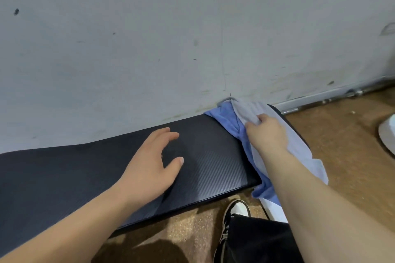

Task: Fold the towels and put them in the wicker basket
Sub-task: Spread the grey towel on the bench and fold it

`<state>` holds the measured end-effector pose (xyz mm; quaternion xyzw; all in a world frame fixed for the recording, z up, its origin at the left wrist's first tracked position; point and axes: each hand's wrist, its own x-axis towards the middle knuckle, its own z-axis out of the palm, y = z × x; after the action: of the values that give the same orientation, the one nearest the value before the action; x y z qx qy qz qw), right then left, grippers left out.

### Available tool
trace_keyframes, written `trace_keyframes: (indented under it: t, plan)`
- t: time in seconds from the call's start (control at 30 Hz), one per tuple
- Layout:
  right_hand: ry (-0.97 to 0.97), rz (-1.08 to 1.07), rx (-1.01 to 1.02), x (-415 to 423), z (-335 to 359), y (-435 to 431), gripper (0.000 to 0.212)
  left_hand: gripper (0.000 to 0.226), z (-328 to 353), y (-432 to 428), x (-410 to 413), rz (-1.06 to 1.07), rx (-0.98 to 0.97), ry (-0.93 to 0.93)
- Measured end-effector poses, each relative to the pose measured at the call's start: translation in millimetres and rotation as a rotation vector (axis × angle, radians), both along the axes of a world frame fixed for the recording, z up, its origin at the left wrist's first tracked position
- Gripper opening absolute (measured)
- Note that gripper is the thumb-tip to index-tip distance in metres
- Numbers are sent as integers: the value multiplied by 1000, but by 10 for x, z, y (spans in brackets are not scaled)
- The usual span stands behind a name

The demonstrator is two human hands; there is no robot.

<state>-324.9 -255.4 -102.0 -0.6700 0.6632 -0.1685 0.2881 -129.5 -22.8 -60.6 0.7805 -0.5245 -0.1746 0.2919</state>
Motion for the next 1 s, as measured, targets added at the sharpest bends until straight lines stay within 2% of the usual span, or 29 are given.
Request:
trace_keyframes:
  t: [0.03,0.13,0.27,0.43,0.53,0.6,0.7,0.77,0.9,0.97,1.0]
  plan:
    - [-42,2,-16,15,45,3,22,55,-1,38,-3,7,-4,9]
    - [-142,15,-26,17,220,-33,34,54,-6,93,-37,14,-10,13]
    - [-109,12,-91,-53,446,-10,35,54,44,49,-127,10,-36,32]
    - [-200,115,-149,-96,695,147,39,43,149,-95,-333,-31,-12,77]
    - [-411,194,-186,-68,850,286,42,22,262,-262,-512,48,9,282]
    - [-597,253,-159,-29,966,386,42,17,399,-445,-628,137,-7,527]
    - [-742,393,-81,50,1093,540,39,39,603,-749,-712,215,-77,1038]
    - [-806,515,25,115,1131,652,30,49,710,-875,-680,261,-156,1220]
    - [-890,670,111,221,1182,816,23,22,840,-822,-493,382,-239,1164]
    - [-898,663,178,260,1197,863,19,7,866,-708,-337,444,-298,1112]
    - [-861,644,191,279,1190,881,18,9,895,-636,-254,472,-334,1082]
